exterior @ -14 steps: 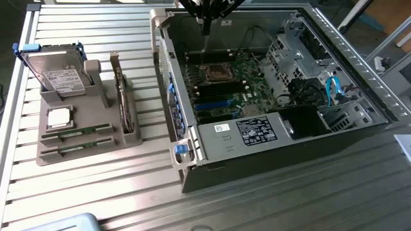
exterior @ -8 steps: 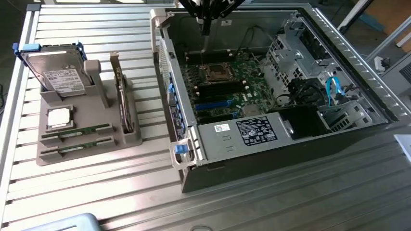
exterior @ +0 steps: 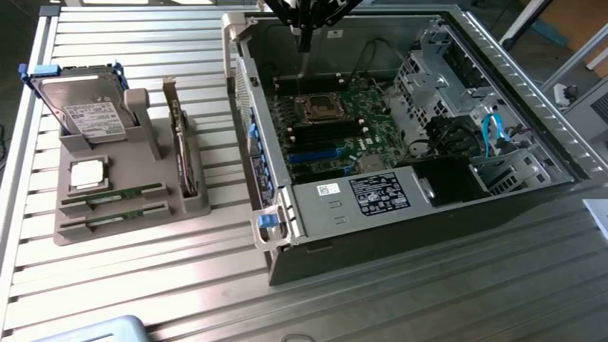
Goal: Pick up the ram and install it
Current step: 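Reach for the ram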
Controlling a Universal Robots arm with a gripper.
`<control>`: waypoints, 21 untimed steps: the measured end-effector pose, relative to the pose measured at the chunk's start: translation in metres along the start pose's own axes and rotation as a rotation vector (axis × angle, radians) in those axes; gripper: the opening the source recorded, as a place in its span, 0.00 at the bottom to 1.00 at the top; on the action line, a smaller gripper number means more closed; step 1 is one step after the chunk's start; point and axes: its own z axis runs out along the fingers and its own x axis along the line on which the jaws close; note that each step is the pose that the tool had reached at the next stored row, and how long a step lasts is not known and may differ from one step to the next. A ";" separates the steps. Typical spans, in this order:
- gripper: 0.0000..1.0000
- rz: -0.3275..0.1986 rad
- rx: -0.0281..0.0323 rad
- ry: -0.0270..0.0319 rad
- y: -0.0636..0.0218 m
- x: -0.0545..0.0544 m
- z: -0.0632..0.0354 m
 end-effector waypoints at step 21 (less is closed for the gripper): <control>0.11 0.000 -0.0002 0.0000 -0.0107 0.142 -0.0031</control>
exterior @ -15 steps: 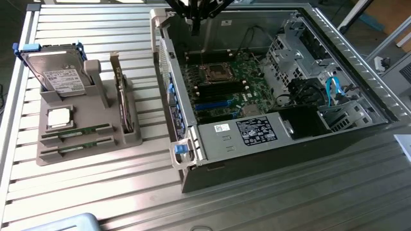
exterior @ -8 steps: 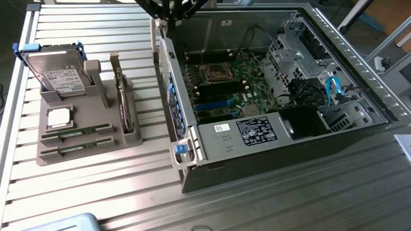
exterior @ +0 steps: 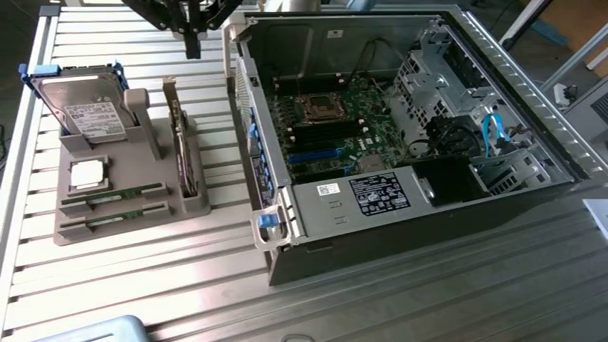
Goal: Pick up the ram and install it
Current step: 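Reach for the ram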
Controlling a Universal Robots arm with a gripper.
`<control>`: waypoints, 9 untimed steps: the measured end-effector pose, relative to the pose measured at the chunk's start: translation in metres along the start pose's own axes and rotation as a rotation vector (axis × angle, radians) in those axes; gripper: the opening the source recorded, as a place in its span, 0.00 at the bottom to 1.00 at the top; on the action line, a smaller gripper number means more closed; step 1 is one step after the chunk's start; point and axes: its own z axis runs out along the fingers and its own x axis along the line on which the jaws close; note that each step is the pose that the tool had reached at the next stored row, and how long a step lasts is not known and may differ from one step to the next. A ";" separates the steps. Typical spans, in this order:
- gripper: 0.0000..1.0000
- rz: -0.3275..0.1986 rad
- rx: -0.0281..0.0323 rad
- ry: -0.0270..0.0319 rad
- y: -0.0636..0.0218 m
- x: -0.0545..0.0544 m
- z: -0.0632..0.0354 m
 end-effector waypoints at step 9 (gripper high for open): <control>0.11 0.000 0.0000 0.0000 -0.0042 0.056 -0.0012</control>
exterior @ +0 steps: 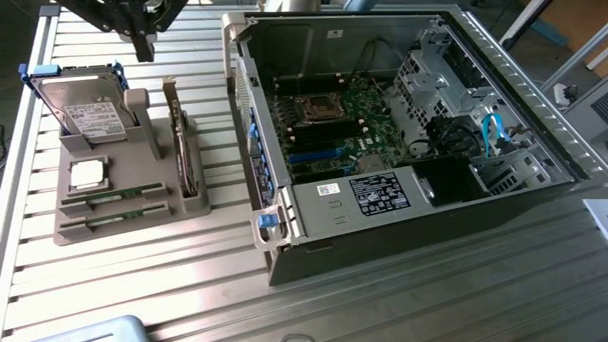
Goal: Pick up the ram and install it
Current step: 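Reach for the ram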
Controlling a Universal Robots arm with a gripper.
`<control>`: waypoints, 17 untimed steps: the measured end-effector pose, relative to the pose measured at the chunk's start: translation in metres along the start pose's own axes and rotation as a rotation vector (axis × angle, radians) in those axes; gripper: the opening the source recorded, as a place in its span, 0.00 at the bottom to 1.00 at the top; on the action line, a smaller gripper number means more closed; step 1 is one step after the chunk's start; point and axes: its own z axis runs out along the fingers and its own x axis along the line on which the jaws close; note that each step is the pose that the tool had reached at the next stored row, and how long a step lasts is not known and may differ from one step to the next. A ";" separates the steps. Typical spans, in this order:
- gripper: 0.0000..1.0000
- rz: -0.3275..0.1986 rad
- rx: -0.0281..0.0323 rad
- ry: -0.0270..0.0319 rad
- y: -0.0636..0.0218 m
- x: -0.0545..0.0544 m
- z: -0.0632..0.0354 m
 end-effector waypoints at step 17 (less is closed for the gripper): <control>0.11 0.000 0.0000 0.0000 -0.0153 0.062 -0.0018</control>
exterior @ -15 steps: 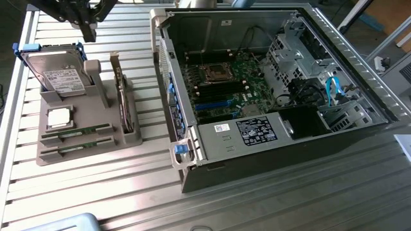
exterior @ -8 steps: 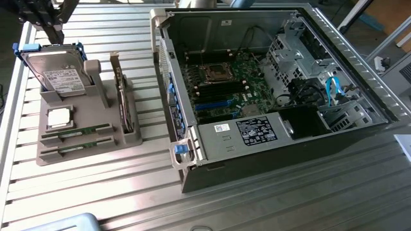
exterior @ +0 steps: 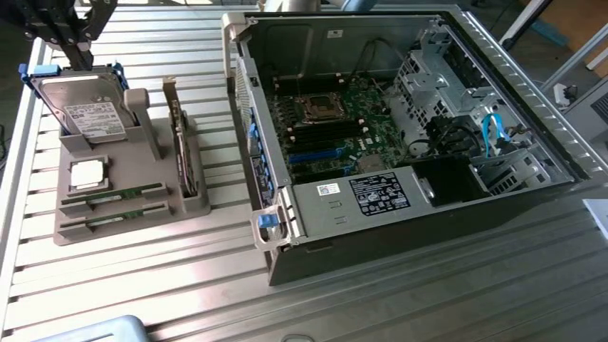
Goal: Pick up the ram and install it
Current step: 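Reach for the ram, then pick up the ram and move it above insertion slot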
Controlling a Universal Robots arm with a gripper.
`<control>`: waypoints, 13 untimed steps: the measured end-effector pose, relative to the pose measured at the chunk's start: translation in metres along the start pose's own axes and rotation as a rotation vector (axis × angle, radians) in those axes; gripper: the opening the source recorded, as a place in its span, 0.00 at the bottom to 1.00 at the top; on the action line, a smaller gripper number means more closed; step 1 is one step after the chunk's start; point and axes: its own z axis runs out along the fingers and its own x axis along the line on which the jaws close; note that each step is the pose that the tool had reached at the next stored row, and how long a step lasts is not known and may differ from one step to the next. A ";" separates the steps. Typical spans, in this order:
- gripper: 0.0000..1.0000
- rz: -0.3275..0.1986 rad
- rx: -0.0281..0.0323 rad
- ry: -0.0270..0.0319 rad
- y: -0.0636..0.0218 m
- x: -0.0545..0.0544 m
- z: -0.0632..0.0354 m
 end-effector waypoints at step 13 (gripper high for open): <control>0.11 0.000 0.0000 0.0000 -0.0169 -0.001 -0.0007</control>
